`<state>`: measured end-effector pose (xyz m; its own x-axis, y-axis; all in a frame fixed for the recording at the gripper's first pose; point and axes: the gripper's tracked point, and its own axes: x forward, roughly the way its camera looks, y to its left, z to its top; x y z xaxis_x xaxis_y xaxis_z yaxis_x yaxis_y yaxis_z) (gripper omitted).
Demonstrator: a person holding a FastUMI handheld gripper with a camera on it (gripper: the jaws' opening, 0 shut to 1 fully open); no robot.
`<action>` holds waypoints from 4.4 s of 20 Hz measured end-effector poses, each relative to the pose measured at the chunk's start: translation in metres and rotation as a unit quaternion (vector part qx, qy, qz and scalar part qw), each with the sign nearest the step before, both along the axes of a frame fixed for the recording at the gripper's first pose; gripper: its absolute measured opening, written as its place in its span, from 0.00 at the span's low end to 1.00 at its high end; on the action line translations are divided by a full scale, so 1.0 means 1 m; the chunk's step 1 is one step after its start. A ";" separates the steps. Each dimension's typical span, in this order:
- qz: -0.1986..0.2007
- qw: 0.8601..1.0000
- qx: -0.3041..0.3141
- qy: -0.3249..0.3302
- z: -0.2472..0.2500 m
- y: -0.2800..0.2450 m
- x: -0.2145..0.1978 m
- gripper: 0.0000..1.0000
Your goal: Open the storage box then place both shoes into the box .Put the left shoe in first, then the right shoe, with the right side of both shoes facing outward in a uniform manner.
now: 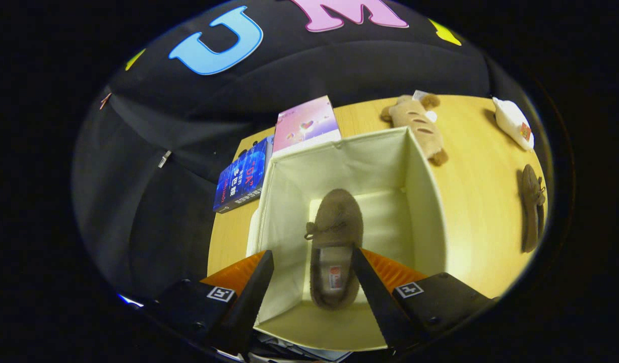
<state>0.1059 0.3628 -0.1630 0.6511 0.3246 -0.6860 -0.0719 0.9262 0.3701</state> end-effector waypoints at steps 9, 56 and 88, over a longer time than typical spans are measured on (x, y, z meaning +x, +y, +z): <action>-0.037 0.981 -0.126 -0.140 0.057 -0.182 -0.017 0.99; -0.134 0.983 -0.124 0.000 -0.065 -0.465 -0.012 0.07; -0.064 0.997 -0.044 -0.010 0.026 -0.077 0.015 0.07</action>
<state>0.1212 0.2862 -0.1366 0.6972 0.1763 -0.6949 0.0432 0.9572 0.2862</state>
